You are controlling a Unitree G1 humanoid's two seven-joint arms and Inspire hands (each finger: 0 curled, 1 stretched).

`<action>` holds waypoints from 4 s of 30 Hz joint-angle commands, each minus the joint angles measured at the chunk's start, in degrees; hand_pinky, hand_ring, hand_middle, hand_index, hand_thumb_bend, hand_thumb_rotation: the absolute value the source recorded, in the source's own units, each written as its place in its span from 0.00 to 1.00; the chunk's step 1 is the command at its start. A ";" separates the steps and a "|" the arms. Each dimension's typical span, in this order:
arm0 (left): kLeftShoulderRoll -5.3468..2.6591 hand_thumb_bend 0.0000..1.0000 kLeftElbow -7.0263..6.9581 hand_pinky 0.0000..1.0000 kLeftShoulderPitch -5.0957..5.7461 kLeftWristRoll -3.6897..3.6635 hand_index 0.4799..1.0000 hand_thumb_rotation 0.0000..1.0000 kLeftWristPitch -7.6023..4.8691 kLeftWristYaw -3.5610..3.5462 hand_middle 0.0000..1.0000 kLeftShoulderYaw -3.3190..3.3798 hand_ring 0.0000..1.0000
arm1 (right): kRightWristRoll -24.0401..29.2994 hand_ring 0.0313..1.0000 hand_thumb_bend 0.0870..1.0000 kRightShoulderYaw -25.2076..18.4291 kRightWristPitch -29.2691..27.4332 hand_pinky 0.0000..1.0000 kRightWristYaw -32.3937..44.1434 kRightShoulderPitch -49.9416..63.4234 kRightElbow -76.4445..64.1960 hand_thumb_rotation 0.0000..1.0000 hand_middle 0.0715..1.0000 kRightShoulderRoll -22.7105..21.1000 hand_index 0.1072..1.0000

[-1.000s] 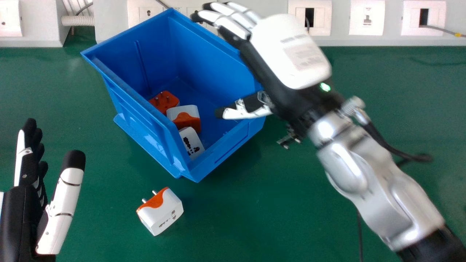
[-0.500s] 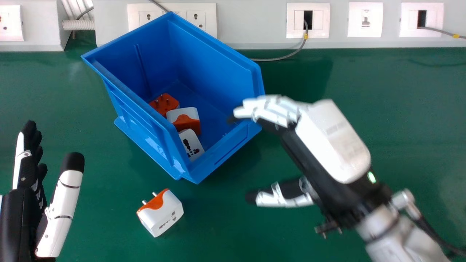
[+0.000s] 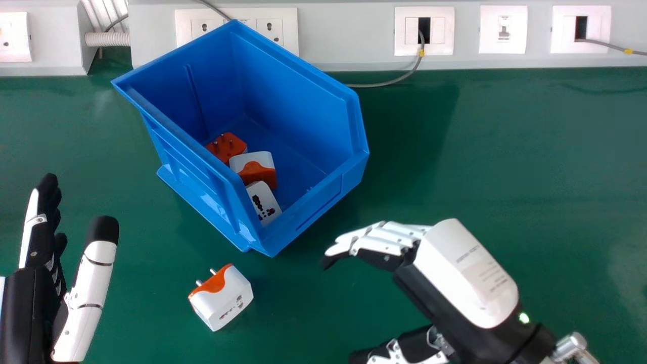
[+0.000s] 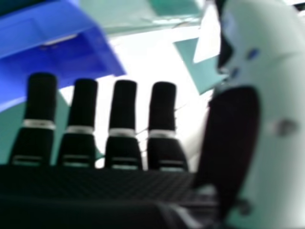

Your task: Pick all objects and put in blue box

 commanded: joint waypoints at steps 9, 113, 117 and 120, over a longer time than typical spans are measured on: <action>0.65 0.62 -0.44 1.00 -0.54 -0.40 0.97 0.83 -1.26 0.02 1.00 0.54 1.00 | -0.09 0.66 0.56 1.89 -4.27 0.52 4.79 -5.45 -1.04 0.00 0.66 0.16 0.60; 0.96 0.65 0.32 1.00 -1.22 -1.97 1.00 0.82 -1.25 -0.41 1.00 1.37 1.00 | -20.33 0.99 0.31 31.70 15.24 0.88 12.02 -49.60 38.70 0.00 1.00 24.00 0.97; 0.81 0.65 0.12 1.00 -1.01 -1.77 0.99 0.82 -1.16 -0.33 1.00 1.19 1.00 | -20.28 1.00 0.32 32.04 15.08 0.93 12.11 -50.00 39.95 0.00 1.00 24.24 0.98; 0.75 0.65 0.19 1.00 -0.89 -1.55 0.99 0.82 -1.23 -0.30 1.00 1.12 1.00 | -20.54 1.00 0.33 32.39 15.21 0.95 11.90 -50.43 41.11 0.00 1.00 24.56 0.98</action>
